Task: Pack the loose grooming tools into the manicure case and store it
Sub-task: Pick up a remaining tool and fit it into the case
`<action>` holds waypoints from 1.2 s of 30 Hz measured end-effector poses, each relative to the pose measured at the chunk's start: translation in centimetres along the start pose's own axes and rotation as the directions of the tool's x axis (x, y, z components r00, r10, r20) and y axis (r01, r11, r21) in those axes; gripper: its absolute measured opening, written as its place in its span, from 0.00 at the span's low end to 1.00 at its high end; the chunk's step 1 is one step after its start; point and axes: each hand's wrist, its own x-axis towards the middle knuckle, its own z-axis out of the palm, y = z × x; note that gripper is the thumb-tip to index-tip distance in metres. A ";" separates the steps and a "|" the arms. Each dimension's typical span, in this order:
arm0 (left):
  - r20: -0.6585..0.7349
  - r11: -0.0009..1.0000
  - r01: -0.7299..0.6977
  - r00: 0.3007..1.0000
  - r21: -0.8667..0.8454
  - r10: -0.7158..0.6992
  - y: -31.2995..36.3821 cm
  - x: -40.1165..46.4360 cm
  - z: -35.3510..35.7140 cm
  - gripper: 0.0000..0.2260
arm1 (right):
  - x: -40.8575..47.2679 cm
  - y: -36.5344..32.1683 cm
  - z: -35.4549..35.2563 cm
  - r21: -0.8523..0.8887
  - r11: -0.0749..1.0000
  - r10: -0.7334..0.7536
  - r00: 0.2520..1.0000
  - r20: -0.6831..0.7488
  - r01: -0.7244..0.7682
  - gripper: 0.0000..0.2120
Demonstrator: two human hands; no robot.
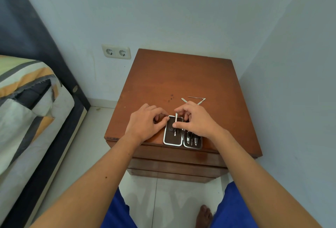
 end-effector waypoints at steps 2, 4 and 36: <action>-0.004 1.000 0.001 1.000 -0.002 -0.001 0.0 0.0 0.0 0.07 | -0.5 -0.1 0.1 -0.066 0.998 -0.001 0.999 0.043 0.004 0.30; 0.001 1.000 -0.001 1.000 -0.001 0.001 0.0 0.0 -0.1 0.07 | -1.2 -0.3 0.2 -0.083 0.997 0.002 0.996 0.084 0.005 0.35; 0.009 1.000 -0.006 1.000 0.003 0.006 0.1 0.0 -0.3 0.07 | -3.2 -0.3 -0.6 -0.011 0.997 -0.072 0.997 -0.011 0.072 0.25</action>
